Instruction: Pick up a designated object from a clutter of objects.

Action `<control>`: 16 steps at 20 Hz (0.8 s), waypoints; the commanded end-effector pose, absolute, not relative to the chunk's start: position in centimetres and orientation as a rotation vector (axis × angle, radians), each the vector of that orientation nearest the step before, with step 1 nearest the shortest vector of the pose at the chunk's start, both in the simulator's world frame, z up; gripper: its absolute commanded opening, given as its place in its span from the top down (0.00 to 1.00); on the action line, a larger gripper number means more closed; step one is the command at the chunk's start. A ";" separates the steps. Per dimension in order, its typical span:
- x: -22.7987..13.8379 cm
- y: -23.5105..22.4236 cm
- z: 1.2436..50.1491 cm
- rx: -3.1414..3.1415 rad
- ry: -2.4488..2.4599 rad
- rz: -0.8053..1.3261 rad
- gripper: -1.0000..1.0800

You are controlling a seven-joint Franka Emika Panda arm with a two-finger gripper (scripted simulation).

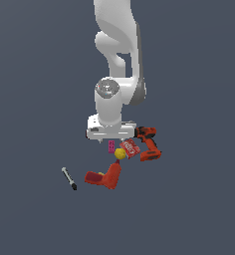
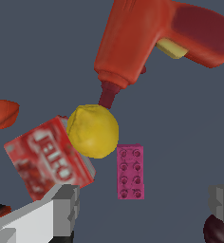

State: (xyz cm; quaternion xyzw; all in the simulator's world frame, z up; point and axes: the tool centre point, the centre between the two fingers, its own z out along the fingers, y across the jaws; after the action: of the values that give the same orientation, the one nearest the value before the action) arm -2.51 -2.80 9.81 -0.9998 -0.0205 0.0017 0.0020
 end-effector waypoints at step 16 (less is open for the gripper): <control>-4.1 -3.0 5.9 -3.140 -0.094 0.002 0.04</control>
State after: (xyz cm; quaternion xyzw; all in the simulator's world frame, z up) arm -4.05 -3.04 6.10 -0.9996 -0.0298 0.0003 0.0001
